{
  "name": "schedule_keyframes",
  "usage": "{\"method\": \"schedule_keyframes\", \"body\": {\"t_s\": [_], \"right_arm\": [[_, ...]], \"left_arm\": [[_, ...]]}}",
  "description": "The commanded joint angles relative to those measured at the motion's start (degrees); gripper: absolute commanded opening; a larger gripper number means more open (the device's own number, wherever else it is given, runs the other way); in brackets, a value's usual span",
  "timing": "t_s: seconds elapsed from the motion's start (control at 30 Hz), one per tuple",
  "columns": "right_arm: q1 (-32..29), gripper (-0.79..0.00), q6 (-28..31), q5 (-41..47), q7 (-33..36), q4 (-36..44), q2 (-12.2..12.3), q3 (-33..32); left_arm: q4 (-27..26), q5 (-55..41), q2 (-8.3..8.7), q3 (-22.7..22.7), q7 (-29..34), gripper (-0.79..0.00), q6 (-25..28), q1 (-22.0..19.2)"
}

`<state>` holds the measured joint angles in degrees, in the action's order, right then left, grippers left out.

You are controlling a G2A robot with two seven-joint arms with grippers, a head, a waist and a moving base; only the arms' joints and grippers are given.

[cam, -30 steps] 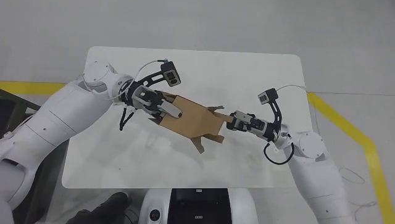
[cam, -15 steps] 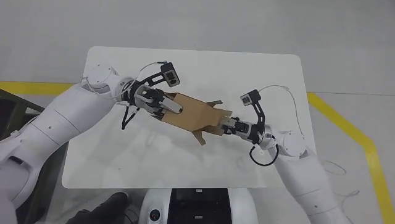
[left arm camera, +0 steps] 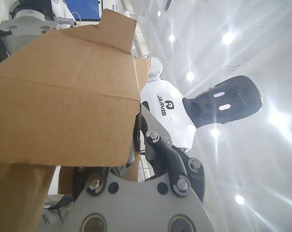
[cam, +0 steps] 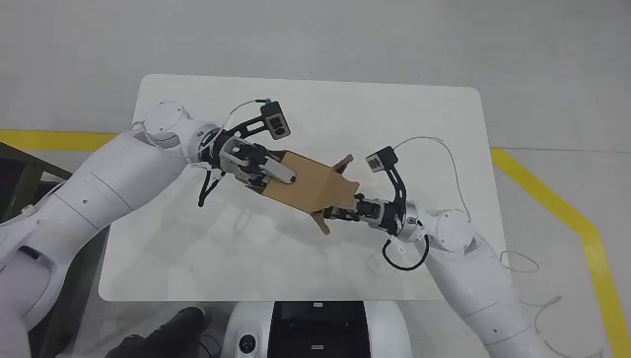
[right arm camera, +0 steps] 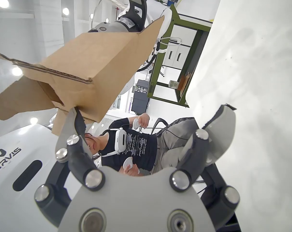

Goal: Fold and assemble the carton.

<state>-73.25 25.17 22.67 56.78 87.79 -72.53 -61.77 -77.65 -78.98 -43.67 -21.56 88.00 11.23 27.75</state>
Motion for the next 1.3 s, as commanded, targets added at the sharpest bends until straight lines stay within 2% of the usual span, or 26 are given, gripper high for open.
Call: {"method": "schedule_keyframes", "body": {"t_s": [0.0,0.27,1.27], "right_arm": [[0.1,0.000,-0.2,-0.3,-0.1,0.2,0.0,0.4],[0.2,0.000,-0.9,-1.6,-0.7,1.6,0.2,1.2],[2.6,0.000,-5.5,-5.5,-5.9,1.2,0.3,3.8]], "left_arm": [[0.1,0.1,-0.06,0.1,0.0,-0.785,0.1,-0.1],[1.2,0.6,-0.08,0.1,0.0,-0.785,0.5,-0.7],[0.1,1.9,-0.23,2.6,0.0,-0.785,1.1,-3.2]]}}
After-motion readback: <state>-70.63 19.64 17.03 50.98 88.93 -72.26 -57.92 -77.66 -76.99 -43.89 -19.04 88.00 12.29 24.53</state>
